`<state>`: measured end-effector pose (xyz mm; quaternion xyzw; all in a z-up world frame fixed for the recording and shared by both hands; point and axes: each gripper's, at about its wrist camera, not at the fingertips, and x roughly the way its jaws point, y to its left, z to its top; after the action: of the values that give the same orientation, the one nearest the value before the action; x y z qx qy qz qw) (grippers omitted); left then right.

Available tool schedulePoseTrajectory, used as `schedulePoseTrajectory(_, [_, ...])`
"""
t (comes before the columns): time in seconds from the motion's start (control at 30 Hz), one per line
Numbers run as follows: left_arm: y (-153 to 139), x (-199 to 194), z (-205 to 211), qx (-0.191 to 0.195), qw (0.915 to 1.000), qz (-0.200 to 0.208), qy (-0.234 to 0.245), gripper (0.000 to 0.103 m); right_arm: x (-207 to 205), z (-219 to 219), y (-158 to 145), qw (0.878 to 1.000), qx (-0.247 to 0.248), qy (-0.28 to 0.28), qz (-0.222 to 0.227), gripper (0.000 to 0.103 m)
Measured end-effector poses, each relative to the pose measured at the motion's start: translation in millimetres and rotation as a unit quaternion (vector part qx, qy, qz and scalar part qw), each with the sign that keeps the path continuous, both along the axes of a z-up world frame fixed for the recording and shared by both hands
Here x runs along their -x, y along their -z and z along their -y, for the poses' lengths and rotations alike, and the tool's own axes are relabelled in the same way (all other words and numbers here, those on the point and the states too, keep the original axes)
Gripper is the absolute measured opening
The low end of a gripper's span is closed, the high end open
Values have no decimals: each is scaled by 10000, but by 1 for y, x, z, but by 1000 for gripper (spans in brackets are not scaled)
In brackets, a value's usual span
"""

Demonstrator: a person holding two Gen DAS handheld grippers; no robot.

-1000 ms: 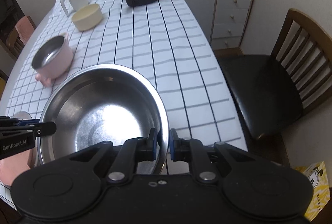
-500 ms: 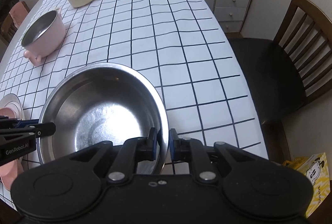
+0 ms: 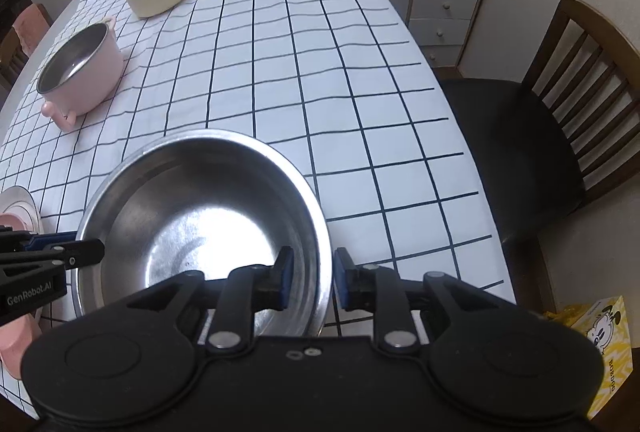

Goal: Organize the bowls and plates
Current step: 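Carry the steel bowl with both grippers and lower it onto the plate stack, then open both grippers and lift them off the steel bowl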

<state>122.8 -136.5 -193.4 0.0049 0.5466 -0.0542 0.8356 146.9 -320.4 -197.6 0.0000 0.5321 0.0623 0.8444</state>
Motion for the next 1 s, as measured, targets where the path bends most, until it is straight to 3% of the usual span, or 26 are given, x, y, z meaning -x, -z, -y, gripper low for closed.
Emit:
schedulePoseTrajectory(0.5, [-48, 28, -12, 162, 9969, 731, 236, 16, 29, -16, -55, 9974, -120, -239, 665, 44])
schedulePoseTrajectory(0.73, [-76, 45, -22, 245, 9928, 1139, 289, 17, 48, -29, -86, 9935, -280, -395, 1030, 48])
schedulePoseTrajectory(1.0, [-108, 64, -43, 361, 9851, 1673, 195, 41, 67, -51, -115, 9871, -321, -601, 1449, 56])
